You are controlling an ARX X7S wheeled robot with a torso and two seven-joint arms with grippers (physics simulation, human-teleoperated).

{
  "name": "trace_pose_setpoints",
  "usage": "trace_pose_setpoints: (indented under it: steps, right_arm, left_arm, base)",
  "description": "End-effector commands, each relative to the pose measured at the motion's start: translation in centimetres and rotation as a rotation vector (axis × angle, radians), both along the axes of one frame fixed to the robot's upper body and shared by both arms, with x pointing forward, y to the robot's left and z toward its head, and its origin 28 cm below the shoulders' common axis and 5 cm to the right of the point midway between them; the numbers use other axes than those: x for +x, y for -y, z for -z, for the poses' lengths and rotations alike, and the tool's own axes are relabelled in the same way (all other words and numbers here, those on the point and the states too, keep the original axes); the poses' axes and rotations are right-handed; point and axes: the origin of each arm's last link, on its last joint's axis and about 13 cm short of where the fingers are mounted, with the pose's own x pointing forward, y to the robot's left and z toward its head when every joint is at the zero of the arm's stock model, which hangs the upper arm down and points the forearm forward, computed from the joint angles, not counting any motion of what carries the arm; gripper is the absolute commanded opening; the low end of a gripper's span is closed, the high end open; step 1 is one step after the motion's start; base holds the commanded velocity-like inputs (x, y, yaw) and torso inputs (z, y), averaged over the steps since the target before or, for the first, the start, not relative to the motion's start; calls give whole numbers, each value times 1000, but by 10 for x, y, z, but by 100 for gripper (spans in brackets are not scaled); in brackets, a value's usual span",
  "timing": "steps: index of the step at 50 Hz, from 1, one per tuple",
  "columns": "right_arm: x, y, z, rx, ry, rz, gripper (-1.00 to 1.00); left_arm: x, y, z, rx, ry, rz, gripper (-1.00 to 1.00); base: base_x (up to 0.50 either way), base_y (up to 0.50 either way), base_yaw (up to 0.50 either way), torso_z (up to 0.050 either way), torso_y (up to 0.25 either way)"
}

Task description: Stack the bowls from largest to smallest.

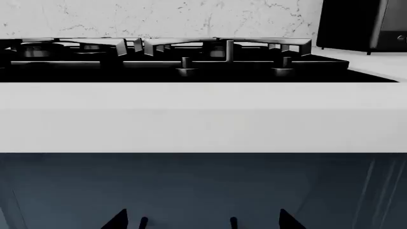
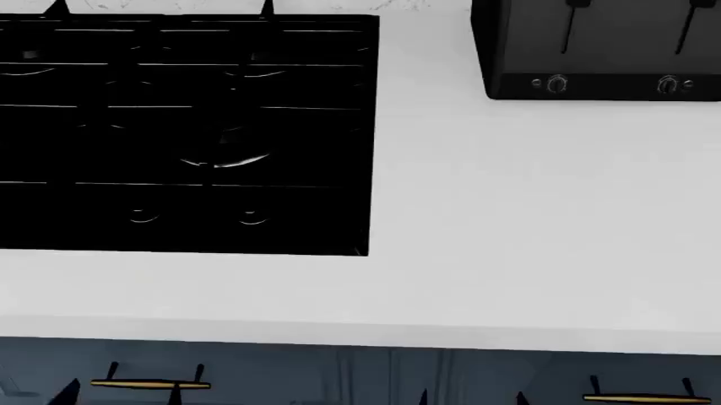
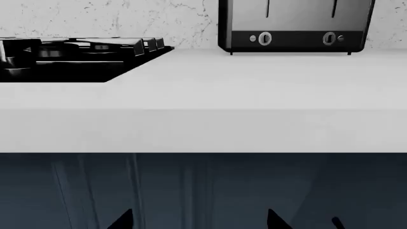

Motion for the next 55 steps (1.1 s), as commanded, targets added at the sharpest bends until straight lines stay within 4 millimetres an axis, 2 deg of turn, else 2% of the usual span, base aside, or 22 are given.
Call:
trace_pose_setpoints:
  steps: [1, 14, 23, 51, 55]
  right_arm:
    - [0, 0, 0, 0, 0, 0, 100]
    - [2, 0, 3, 14, -22, 11, 100]
    - [2, 0, 4, 19, -13, 12, 100]
    - [2, 0, 3, 24, -16, 13, 100]
    - [4, 2, 1, 84, -82, 4, 100]
  left_arm:
    - [0, 0, -1, 0, 0, 0, 100]
    - [3, 1, 2, 37, -20, -5, 100]
    - [3, 2, 0, 19, 41, 12, 100]
    - [1, 1, -3, 15, 48, 21, 100]
    - [5, 0, -2, -8, 29, 19, 100]
  base:
    - [0, 0, 0, 0, 0]
    - [0, 0, 0, 0, 0]
    - [0, 0, 0, 0, 0]
    - [0, 0, 0, 50, 0]
    - [0, 0, 0, 50, 0]
